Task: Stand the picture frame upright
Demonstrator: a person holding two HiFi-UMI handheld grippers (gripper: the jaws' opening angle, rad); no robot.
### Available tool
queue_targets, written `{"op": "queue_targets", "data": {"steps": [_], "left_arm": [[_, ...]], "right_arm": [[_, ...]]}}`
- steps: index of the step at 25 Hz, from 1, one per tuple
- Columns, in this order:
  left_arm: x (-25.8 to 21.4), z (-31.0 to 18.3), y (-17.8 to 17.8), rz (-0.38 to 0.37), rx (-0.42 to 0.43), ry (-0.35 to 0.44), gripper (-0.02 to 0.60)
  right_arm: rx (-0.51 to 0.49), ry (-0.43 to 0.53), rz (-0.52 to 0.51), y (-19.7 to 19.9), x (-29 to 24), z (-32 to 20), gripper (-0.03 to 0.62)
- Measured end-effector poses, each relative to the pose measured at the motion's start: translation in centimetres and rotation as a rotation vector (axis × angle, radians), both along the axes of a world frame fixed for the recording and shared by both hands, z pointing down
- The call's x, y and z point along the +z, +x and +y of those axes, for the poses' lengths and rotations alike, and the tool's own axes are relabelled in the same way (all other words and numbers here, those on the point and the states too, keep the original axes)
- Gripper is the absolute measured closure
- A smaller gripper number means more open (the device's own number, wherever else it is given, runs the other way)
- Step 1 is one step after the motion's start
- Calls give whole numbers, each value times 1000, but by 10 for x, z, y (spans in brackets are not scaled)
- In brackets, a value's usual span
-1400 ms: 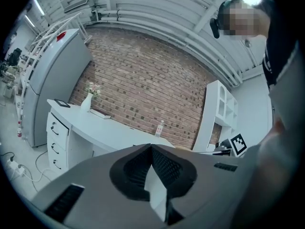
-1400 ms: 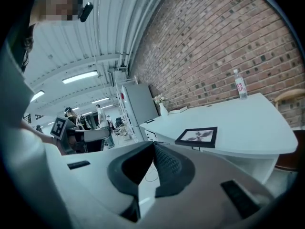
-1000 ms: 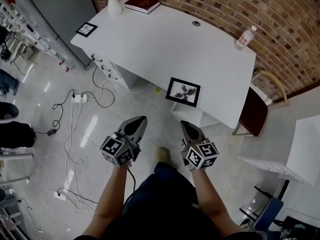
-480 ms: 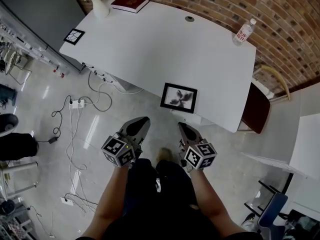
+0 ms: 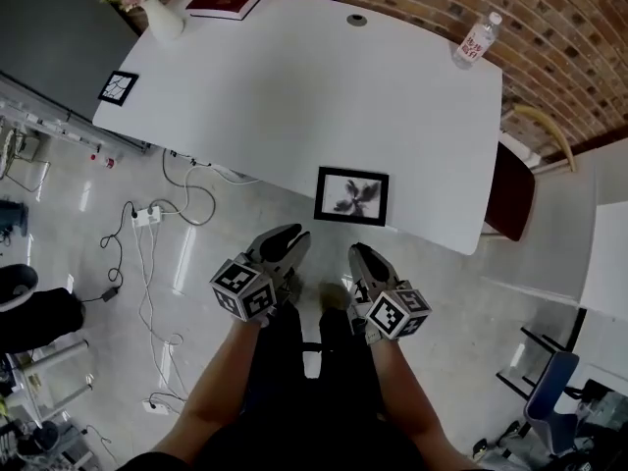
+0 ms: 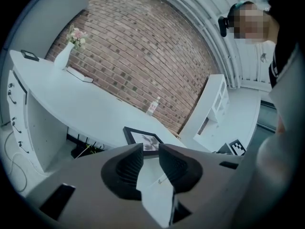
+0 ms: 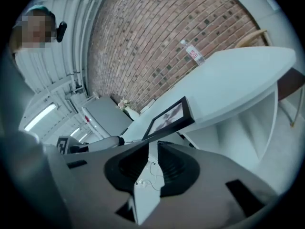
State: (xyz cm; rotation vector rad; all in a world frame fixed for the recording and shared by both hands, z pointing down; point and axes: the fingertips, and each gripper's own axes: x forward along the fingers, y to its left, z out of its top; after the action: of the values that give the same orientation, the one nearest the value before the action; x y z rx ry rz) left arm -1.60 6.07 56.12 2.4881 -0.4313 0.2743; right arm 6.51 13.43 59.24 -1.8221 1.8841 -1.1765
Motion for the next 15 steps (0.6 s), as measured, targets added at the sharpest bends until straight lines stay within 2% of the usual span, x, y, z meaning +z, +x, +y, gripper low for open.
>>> {"op": "queue_targets", "data": {"steps": [2, 8, 13, 15], "left_arm": [[7, -4, 8, -8, 52, -22, 457], [18, -20, 24, -16, 159, -46, 457], [23, -28, 27, -31, 228, -34, 457], [22, -32, 28, -31, 249, -15, 457]], "right_arm": [[52, -2, -55, 0, 2, -5, 525], [204, 1, -194, 4, 11, -26, 451], [315, 14, -280, 6, 22, -39, 391], [365, 28, -320, 8, 25, -44, 391]]}}
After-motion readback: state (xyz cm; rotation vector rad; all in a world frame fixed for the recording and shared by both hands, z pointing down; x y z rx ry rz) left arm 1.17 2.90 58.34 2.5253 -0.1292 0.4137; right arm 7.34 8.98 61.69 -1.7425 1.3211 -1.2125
